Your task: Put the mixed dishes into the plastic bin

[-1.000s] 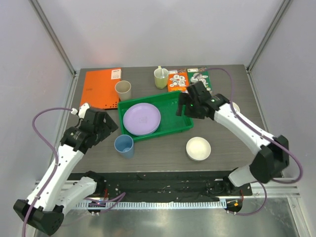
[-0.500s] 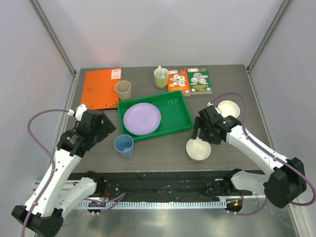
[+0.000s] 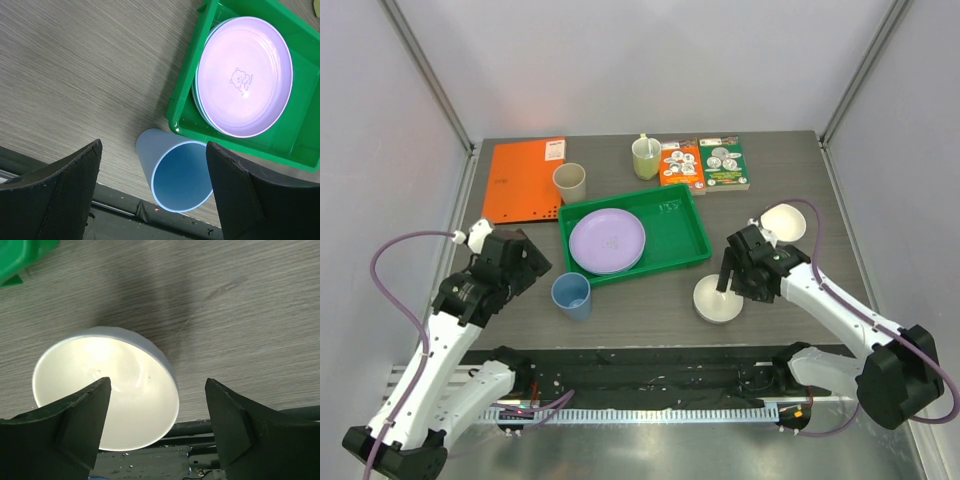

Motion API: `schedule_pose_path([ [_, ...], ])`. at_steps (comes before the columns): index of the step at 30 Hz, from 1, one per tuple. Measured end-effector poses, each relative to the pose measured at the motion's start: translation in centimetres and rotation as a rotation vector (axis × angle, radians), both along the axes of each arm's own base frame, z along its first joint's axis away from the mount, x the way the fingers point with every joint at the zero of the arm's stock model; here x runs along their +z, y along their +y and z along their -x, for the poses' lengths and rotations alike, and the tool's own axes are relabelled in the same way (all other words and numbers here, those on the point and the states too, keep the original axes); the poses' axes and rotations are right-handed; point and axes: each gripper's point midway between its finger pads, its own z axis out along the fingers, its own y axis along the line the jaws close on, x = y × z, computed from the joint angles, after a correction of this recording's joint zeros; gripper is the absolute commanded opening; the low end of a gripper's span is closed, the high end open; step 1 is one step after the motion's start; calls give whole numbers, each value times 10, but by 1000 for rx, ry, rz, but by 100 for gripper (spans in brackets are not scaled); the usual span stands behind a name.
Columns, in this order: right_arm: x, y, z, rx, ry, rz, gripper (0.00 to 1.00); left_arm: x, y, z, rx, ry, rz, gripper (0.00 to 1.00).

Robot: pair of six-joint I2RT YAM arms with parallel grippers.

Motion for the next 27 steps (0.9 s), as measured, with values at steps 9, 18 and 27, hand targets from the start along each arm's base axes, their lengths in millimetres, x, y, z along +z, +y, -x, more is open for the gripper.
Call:
schedule_pose_path([
  [9,28,12,-28,4,-85,-30,82,-13,-3,-7,-6,53,-26,84],
  [18,-2,7,-13,-8,4,0,79,-17,-4,-10,-25,50,-39,84],
  [27,-16,6,-7,-23,32,-1,62,-22,-2,-3,-30,37,-27,84],
])
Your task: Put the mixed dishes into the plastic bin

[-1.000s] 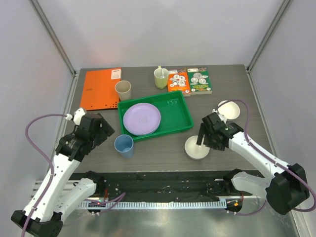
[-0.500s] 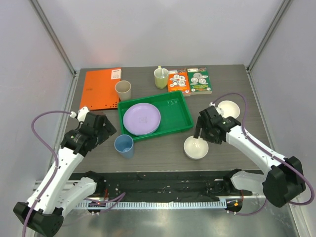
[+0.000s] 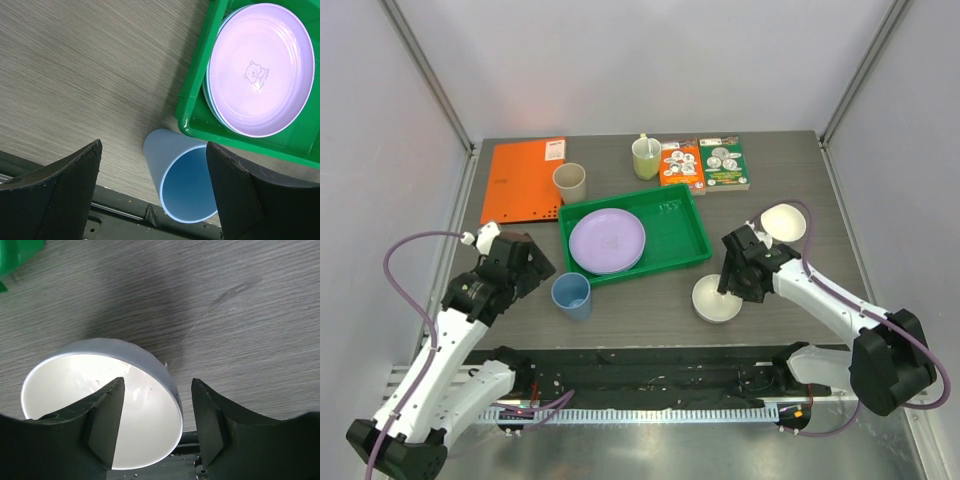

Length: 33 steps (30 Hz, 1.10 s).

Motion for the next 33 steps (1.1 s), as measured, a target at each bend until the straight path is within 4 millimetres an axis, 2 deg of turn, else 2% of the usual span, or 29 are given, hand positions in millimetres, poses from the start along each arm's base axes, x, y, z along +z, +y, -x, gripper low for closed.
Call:
schedule_pose_path([
  [2,-5,0,3,0,10,-5,56,0,2,4,2,-11,2,84],
  [5,-13,0,8,-5,26,-14,15,2,6,9,8,-27,0,85],
  [6,-15,-1,10,-3,32,-10,8,4,7,9,11,-33,-1,85],
  [8,-18,0,15,-7,50,-22,1,5,9,11,16,-40,-4,85],
  [10,-13,6,9,-11,18,-52,1,5,12,13,23,-42,-13,85],
  [15,-4,7,8,-5,11,-58,1,5,18,15,37,-38,-36,85],
  [18,25,13,-2,8,-45,-86,1,4,19,17,39,-33,-42,85],
  [20,55,25,-17,22,-110,-120,1,4,19,17,41,-33,-44,85],
  [23,110,54,-45,61,-236,-194,1,3,20,16,42,-32,-47,85],
  [26,143,90,-65,121,-297,-244,1,1,19,15,41,-17,-53,85],
  [28,150,120,-83,163,-287,-254,1,-2,19,15,41,-3,-60,85],
  [30,148,149,-105,205,-276,-251,1,-4,19,14,41,9,-66,85],
  [33,128,190,-139,251,-245,-230,1,-7,19,13,40,26,-78,85],
])
